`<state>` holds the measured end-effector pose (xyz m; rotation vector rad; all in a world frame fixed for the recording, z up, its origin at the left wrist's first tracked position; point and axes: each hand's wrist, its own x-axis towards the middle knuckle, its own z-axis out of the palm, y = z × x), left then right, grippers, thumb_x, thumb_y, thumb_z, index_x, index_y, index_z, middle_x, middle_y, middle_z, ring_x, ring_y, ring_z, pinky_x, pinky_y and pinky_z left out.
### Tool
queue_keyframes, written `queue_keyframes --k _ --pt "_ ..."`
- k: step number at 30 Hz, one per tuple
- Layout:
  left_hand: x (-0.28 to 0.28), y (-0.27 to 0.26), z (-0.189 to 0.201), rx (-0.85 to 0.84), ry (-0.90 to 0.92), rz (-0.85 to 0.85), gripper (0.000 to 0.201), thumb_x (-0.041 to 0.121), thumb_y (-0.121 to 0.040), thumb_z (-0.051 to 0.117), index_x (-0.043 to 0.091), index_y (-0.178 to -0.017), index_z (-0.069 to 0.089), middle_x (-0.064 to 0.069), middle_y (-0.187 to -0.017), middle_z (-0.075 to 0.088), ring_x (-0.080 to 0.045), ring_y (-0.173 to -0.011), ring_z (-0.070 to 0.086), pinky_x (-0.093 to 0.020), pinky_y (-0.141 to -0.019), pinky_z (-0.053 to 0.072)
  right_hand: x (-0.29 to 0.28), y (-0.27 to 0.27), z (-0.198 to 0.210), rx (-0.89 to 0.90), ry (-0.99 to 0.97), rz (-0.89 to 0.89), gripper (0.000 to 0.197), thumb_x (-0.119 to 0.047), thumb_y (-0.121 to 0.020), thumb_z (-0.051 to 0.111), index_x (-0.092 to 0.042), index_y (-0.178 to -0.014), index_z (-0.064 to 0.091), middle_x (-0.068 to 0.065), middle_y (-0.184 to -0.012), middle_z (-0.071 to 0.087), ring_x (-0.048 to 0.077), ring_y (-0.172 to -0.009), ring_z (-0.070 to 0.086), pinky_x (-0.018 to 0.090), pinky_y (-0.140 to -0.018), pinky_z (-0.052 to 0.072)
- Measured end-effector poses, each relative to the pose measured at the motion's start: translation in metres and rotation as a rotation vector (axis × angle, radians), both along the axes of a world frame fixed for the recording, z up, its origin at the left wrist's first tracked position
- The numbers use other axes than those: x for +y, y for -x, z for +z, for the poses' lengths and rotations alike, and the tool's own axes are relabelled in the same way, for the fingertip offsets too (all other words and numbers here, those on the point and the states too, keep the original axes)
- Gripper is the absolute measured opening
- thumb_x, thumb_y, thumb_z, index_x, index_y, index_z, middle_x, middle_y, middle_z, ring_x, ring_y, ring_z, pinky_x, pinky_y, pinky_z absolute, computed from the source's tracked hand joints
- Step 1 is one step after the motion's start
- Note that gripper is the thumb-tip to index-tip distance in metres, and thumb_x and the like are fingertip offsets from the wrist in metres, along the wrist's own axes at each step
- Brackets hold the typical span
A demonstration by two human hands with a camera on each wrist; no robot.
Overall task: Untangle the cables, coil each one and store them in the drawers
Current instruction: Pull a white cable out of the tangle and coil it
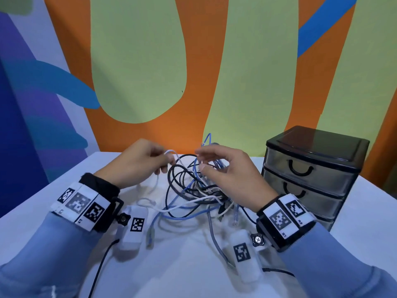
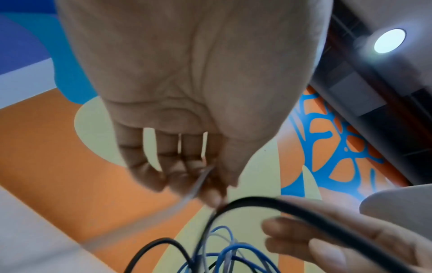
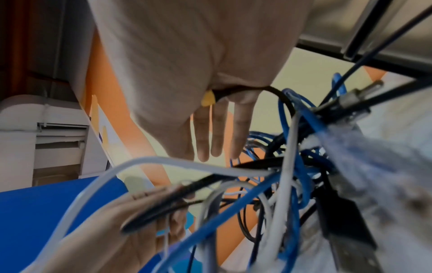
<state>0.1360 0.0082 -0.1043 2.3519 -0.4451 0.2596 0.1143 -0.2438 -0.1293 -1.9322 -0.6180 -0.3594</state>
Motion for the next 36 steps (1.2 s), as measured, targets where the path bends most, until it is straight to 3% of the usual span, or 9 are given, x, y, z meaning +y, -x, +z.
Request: queue_keyframes --k 3,7,12,20,25,27,29,32,36 --pt "-0.01 0.016 0.012 -0.119 0.207 -0.17 0.029 0.033 -0.106 0.058 0.016 -0.1 0.08 -0.003 -0.072 0.067 -0.013 -0.07 0.058 -0.026 -0.073 0.048 0.001 -0.003 -0.003 0.018 0.137 0.075 0.065 -0.021 -0.093 0.077 -0.036 -0.151 0.05 -0.015 -0.136 0.064 -0.004 -0.131 0.053 0.033 -0.111 0.047" --pt "-0.025 0.028 0.02 -0.252 0.362 -0.294 0.029 0.023 -0.108 0.054 0.004 -0.102 0.074 -0.014 -0.069 0.061 -0.021 -0.065 0.052 -0.026 -0.065 0.045 0.003 -0.006 -0.008 0.041 0.417 0.118 0.086 -0.039 -0.089 0.079 -0.049 -0.157 0.027 -0.017 -0.152 0.052 -0.003 -0.144 0.041 0.034 -0.12 0.035" --pt "-0.017 0.032 0.032 -0.504 0.67 -0.207 0.022 0.022 -0.112 0.05 0.016 -0.097 0.064 0.002 -0.062 0.057 -0.017 -0.053 0.044 -0.023 -0.053 0.036 -0.002 -0.011 -0.012 0.068 0.577 -0.044 0.075 -0.049 -0.079 0.081 -0.045 -0.146 0.047 -0.023 -0.148 0.048 0.014 -0.139 0.046 0.041 -0.118 0.036" --pt "0.016 0.016 0.035 -0.618 1.142 0.195 0.03 0.029 -0.113 0.047 0.019 -0.085 0.055 0.0 -0.063 0.043 -0.014 -0.05 0.037 -0.026 -0.044 0.029 -0.004 -0.018 -0.013 0.073 0.421 -0.112 0.039 -0.029 -0.077 0.079 -0.045 -0.111 0.072 -0.019 -0.124 0.057 0.011 -0.096 0.06 0.044 -0.099 0.051" --pt "0.028 0.009 0.033 -0.445 0.818 0.472 0.028 0.03 -0.099 0.057 0.022 -0.074 0.069 0.0 -0.063 0.056 -0.02 -0.054 0.048 -0.034 -0.054 0.04 -0.01 -0.017 -0.019 0.035 0.358 -0.096 0.037 -0.023 -0.079 0.084 -0.044 -0.107 0.074 -0.02 -0.106 0.063 -0.001 -0.07 0.051 0.036 -0.08 0.054" --pt "0.029 0.008 0.029 -0.418 0.484 0.586 0.02 0.035 -0.096 0.06 0.022 -0.095 0.075 -0.008 -0.086 0.07 -0.031 -0.082 0.064 -0.042 -0.078 0.05 -0.012 -0.017 -0.019 0.034 0.338 -0.096 0.037 -0.02 -0.078 0.085 -0.042 -0.106 0.075 -0.023 -0.101 0.065 -0.004 -0.071 0.053 0.03 -0.073 0.05" --pt "0.022 0.01 0.024 -0.398 0.19 0.628 0.04 0.034 -0.097 0.066 0.024 -0.135 0.063 -0.012 -0.12 0.065 -0.034 -0.114 0.058 -0.047 -0.1 0.045 -0.011 -0.016 -0.019 0.033 0.315 -0.092 0.04 -0.016 -0.076 0.086 -0.039 -0.107 0.074 -0.023 -0.094 0.065 -0.003 -0.069 0.053 0.028 -0.07 0.048" --pt "0.003 0.02 0.024 -0.514 0.022 0.442 0.058 0.036 -0.093 0.072 0.034 -0.148 0.052 -0.008 -0.137 0.051 -0.03 -0.133 0.045 -0.047 -0.112 0.037 -0.009 -0.016 -0.018 0.053 0.298 -0.095 0.051 -0.014 -0.073 0.088 -0.039 -0.113 0.07 -0.018 -0.093 0.064 -0.001 -0.066 0.052 0.028 -0.071 0.049" --pt "-0.02 0.027 0.02 -0.391 -0.124 -0.011 0.038 0.053 -0.087 0.074 0.036 -0.121 0.075 0.015 -0.121 0.069 -0.008 -0.117 0.063 -0.039 -0.104 0.049 -0.007 -0.013 -0.017 0.06 0.285 -0.087 0.067 -0.017 -0.07 0.091 -0.045 -0.123 0.062 -0.015 -0.094 0.066 -0.001 -0.068 0.056 0.032 -0.076 0.055"
